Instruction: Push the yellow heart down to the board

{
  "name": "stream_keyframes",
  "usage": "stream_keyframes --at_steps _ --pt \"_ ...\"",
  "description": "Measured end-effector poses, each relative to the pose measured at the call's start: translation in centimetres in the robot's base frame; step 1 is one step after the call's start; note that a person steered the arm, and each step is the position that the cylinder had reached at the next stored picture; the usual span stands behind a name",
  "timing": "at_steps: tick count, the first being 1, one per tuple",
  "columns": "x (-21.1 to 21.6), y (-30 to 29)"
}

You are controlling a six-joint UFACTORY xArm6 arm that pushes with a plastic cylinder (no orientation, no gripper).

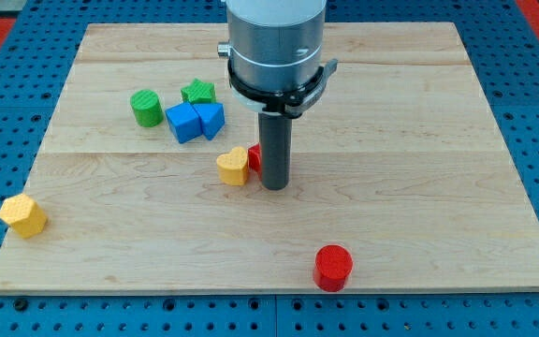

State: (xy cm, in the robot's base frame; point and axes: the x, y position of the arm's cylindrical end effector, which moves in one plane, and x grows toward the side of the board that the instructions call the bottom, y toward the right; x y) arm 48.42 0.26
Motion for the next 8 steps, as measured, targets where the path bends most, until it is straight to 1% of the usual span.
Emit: stream_keyframes --at_steps 2,3,4,5,6,7,8 --pt "-1.8 0.0" --pt "-2.1 1.9" --pt "-4.2 4.0" --pt "-5.1 2.9" --pt "-5.0 -1.6" --pt "-4.9 -4.6" --pt "-2.0 -7.3"
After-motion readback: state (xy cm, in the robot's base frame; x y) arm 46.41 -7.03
